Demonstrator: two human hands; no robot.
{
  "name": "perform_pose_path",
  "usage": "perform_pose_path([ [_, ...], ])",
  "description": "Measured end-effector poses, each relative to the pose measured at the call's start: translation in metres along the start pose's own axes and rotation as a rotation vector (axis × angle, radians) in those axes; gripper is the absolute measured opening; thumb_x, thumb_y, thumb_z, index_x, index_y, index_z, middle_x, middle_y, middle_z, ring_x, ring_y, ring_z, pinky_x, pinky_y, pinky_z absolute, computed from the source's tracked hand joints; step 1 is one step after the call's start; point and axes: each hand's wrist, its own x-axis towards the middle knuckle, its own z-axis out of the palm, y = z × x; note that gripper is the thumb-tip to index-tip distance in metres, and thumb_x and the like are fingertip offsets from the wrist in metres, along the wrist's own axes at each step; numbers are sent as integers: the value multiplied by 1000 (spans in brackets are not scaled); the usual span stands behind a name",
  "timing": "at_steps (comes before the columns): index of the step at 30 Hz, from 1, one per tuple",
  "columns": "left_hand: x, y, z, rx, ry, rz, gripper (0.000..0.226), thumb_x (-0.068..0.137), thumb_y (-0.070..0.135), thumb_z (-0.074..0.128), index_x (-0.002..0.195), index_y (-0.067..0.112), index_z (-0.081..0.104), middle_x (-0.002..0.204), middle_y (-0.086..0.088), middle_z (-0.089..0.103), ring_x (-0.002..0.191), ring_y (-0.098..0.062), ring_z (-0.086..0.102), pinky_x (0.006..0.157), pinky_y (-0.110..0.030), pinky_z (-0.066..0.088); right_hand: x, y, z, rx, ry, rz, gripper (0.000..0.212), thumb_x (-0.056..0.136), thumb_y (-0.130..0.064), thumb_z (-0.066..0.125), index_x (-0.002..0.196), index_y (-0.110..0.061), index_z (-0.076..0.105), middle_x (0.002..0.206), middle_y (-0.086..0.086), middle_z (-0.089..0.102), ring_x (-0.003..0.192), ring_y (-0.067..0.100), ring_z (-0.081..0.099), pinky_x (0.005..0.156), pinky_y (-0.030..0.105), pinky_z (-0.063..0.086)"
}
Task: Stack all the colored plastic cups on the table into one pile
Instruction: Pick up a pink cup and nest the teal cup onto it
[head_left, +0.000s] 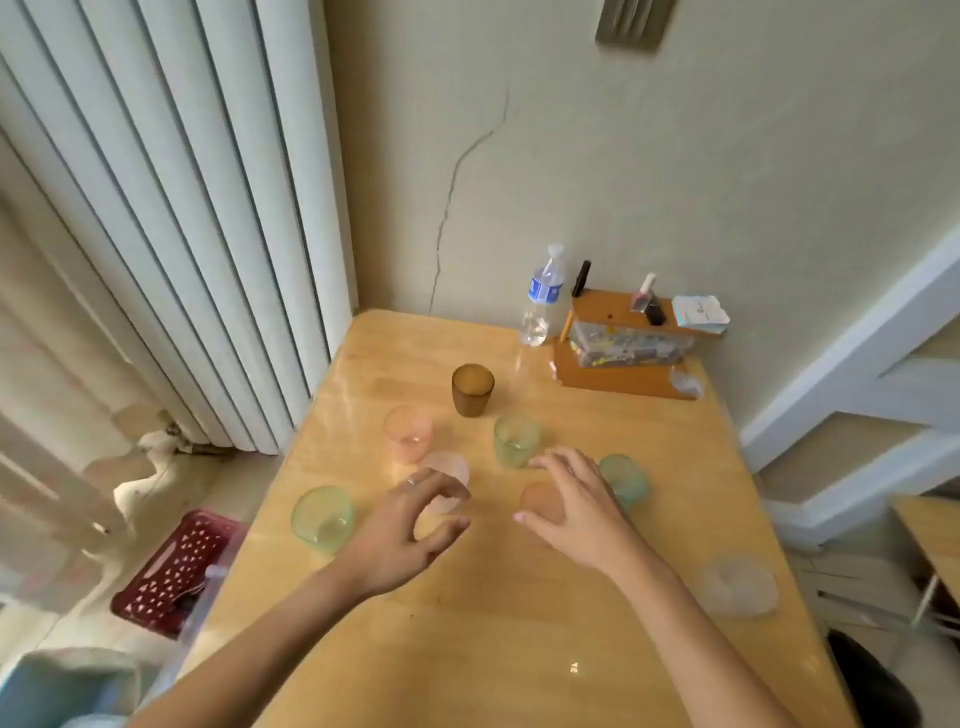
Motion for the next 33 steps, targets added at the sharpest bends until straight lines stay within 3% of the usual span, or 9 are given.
perform_pose_path([
  [4,5,-44,64,-43,-17,9,40,95,53,58,119,21,67,119,8,68,110,1,61,97,-29,51,4,37,56,-7,15,11,78,76,-62,73,139,-22,52,150,3,37,142,22,33,114,32,32],
  [8,9,-75,113,-53,20,74,38,94,49,58,119,21,63,116,8,69,103,-14,66,94,-36,54,2,64,92,23,137,-86,68,77,-43,81,138,-27,54,138,-1,45,130,19,46,109,27,37],
  [10,13,-84,126,-46,37,109,37,92,46,60,119,21,62,113,9,69,101,-11,65,91,-33,54,3,72,98,68,212,-85,69,75,-39,84,139,-30,57,135,1,43,124,14,51,107,23,38],
  [15,9,-88,142,-31,73,136,55,85,39,72,133,17,56,123,3,69,116,-11,64,90,-9,43,-13,74,110,174,260,-79,76,71,-41,88,140,-40,58,120,-4,50,104,13,60,101,30,49],
  [19,-4,-77,148,-27,14,108,83,82,33,86,150,14,41,137,-5,60,129,-14,57,103,-22,43,-37,59,112,192,209,-91,73,74,-42,86,140,-40,55,119,-6,51,107,13,60,102,31,49],
  [22,-15,-69,150,-54,8,151,88,81,33,87,152,16,38,138,-1,62,130,-14,58,108,-33,49,-52,50,118,201,175,-113,70,75,-49,79,140,-43,52,121,-5,50,111,13,59,105,33,49],
  [24,-24,-61,150,-88,2,171,88,79,29,86,152,17,39,134,4,64,127,-9,61,104,-29,51,-60,45,121,204,166,-122,67,77,-54,73,139,-45,51,121,-6,49,110,12,59,104,32,48],
  [28,-38,-48,151,-155,10,162,83,76,14,84,148,14,41,124,13,66,103,-1,70,81,-31,61,-72,37,123,226,154,-116,63,80,-53,72,138,-48,48,121,-8,49,111,12,59,102,32,49],
  [33,-40,-50,152,-149,31,151,74,77,14,81,143,11,47,116,17,66,96,11,67,81,-12,50,-75,33,124,244,140,-108,68,81,-52,75,143,-41,48,124,-8,49,113,10,58,103,30,47],
])
